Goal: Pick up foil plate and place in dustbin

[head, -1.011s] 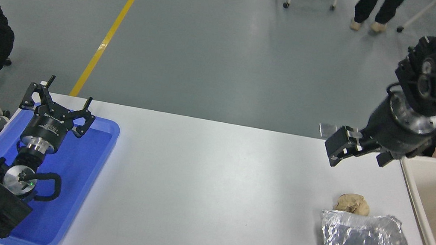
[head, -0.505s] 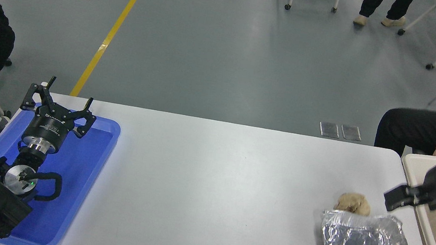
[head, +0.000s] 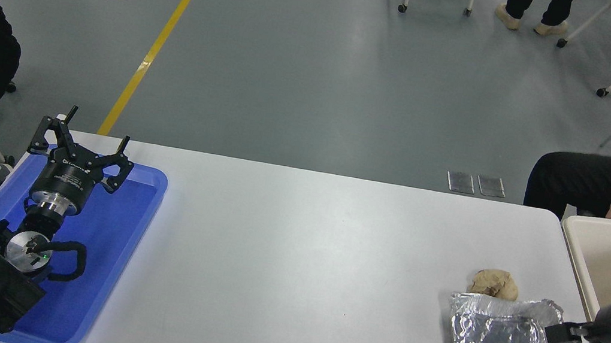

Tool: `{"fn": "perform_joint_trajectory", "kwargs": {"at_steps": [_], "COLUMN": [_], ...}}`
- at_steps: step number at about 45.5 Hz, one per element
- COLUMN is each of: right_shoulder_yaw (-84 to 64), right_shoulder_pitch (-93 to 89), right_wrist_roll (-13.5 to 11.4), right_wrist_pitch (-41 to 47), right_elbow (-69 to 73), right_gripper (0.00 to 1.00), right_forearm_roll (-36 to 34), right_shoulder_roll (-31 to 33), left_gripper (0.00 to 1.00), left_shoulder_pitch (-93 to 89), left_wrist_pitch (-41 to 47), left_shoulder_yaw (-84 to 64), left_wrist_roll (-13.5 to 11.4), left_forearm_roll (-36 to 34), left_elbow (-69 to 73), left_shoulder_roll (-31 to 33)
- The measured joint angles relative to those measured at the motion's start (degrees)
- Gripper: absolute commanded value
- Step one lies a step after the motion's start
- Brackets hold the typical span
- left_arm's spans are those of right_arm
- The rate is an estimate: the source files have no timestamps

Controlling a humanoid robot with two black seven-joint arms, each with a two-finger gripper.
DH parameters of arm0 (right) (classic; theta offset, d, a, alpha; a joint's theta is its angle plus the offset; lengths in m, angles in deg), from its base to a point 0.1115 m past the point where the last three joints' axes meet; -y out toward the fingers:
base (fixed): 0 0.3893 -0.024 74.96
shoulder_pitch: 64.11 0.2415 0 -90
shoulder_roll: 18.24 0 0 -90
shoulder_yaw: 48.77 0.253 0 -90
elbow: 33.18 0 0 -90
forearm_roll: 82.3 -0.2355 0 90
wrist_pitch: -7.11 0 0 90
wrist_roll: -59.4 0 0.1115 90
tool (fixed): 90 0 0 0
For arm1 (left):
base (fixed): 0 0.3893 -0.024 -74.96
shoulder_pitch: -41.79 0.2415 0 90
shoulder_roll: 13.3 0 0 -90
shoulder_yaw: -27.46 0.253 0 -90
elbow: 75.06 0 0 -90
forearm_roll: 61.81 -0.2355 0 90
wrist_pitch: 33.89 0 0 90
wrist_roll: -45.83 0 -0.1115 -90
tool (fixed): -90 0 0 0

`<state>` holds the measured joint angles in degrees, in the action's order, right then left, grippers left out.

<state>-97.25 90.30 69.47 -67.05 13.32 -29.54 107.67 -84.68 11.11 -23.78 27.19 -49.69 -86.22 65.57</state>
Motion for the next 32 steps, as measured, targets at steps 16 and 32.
{"fn": "perform_joint_trajectory", "kwargs": {"at_steps": [16, 32], "right_shoulder_yaw": [3.6, 5.8], "right_shoulder_pitch": [-5.1, -7.0], "right_wrist_roll": [-0.3, -0.5], "right_wrist_pitch": [-2.5, -3.2], "right_elbow": [-4.0, -6.1], "right_gripper": [0.79, 0.11], "right_forearm_roll": [0.1, -0.2], "right_shoulder_roll": [-0.9, -1.6], "left_gripper": [1.0, 1.0], "left_shoulder_pitch": [0.0, 0.0], "left_wrist_pitch": [0.0, 0.0], "left_shoulder_yaw": [0.0, 0.0], "left_wrist_roll": [0.0, 0.0], "left_forearm_roll": [0.0, 0.0], "left_elbow": [0.0, 0.0], "left_shoulder_roll": [0.0, 0.0]}}
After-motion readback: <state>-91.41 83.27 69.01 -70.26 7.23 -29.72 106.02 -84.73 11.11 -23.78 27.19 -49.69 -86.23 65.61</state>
